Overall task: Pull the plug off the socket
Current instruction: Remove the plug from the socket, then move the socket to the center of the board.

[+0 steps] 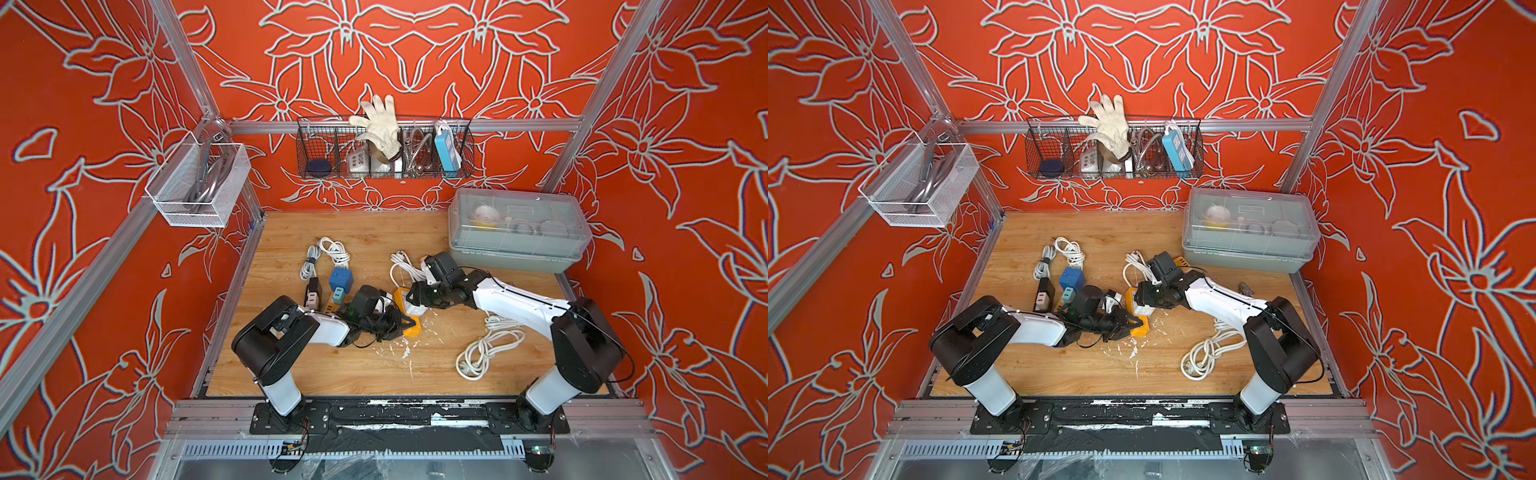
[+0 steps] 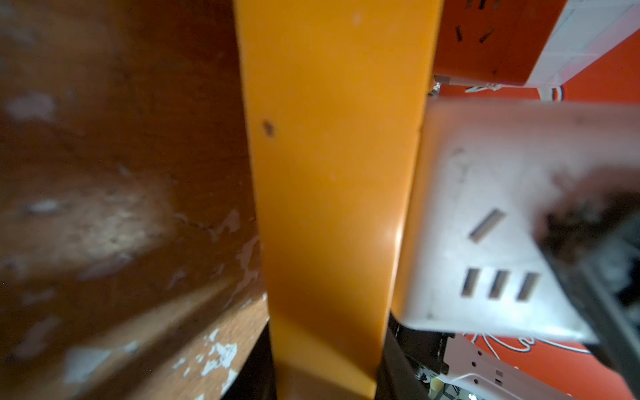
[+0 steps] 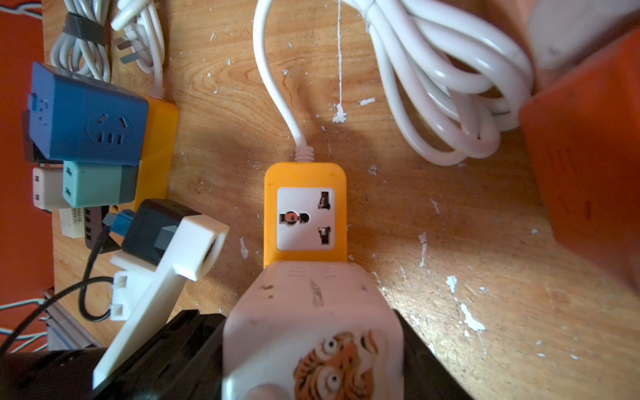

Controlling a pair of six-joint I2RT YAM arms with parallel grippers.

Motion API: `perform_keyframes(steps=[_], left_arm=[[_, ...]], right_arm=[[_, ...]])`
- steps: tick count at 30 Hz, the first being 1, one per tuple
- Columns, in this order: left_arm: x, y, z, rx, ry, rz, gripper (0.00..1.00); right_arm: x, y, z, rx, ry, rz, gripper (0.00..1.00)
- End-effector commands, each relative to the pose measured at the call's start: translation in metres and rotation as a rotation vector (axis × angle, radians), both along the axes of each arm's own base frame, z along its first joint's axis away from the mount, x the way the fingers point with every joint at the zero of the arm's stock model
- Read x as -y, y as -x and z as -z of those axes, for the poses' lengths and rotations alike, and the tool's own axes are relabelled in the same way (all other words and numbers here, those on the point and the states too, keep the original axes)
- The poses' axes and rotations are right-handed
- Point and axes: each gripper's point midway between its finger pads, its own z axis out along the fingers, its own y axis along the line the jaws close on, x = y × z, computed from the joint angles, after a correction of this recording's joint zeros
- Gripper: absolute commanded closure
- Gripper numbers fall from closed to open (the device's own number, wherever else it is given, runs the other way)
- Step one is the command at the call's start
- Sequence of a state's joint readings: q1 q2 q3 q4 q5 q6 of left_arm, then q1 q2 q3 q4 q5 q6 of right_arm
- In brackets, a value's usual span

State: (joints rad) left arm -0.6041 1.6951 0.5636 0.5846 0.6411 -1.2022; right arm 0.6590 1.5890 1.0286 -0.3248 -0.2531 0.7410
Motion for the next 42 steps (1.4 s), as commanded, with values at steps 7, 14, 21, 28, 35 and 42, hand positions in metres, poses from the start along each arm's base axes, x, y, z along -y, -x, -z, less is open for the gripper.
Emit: perform_keyframes(steps=[7, 14, 21, 28, 35, 42], left_arm=[[-0.032, 0.007, 0.052, -0.209, -0.124, -0.095, 0.97], [-0.044, 0.010, 0.055, -0.172, -0.300, -0.007, 0.97], [-0.051, 0.014, 0.063, -0.201, -0.350, 0.001, 0.98], [-0.032, -0.002, 0.039, -0.110, -0.219, 0.032, 0.96], [-0.020, -0.029, 0.011, -0.006, -0.222, 0.110, 0.66], [-0.024, -0.096, 0.016, -0.044, -0.240, 0.069, 0.72]], right_arm=[[0.026, 0.021, -0.018, 0.044, -0.171, 0.127, 0.66], [0.031, -0.025, -0.051, -0.005, -0.075, 0.094, 0.66], [0.056, -0.035, -0.058, -0.036, -0.041, 0.054, 0.66], [0.073, -0.003, -0.061, 0.111, -0.132, 0.084, 0.66], [0.103, 0.014, -0.077, 0.268, -0.192, 0.185, 0.66], [0.118, 0.024, -0.078, 0.286, -0.180, 0.223, 0.65]])
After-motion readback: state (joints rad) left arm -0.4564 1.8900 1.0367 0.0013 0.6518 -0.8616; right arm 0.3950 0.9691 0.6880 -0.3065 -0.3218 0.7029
